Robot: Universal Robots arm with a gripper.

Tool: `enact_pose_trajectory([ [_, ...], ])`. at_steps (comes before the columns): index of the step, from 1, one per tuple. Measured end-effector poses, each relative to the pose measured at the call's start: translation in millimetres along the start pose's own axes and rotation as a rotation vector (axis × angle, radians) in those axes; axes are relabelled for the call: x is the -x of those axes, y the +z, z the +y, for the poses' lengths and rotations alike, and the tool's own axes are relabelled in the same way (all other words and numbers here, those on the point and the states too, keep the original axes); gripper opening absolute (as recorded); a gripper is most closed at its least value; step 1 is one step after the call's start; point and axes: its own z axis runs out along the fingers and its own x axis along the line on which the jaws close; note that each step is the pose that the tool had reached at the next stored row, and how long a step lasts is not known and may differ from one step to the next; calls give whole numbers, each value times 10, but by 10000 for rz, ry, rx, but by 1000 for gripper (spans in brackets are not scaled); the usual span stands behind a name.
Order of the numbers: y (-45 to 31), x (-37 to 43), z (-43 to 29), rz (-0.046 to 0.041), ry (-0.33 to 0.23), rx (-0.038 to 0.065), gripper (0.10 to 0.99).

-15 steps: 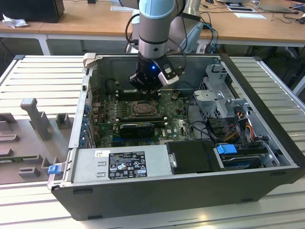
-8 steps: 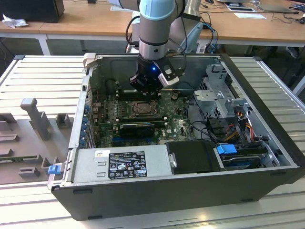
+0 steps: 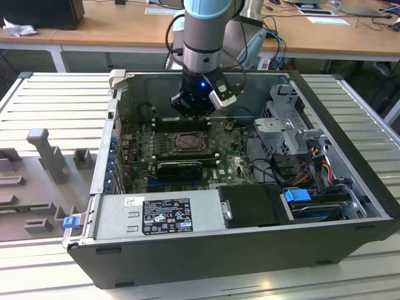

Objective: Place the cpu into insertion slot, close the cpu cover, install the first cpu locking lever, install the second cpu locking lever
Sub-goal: 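Install the first cpu locking lever, then install the second cpu locking lever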

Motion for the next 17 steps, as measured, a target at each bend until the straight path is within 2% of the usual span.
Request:
enact_pose_trajectory([
  [1, -21, 0, 2, 2, -1, -5, 106],
  [4, -23, -2, -34, 2, 0, -14, 106],
  [14, -27, 23, -75, -2, 82, -46, 106],
  [17, -61, 22, -79, -4, 82, -44, 106],
])
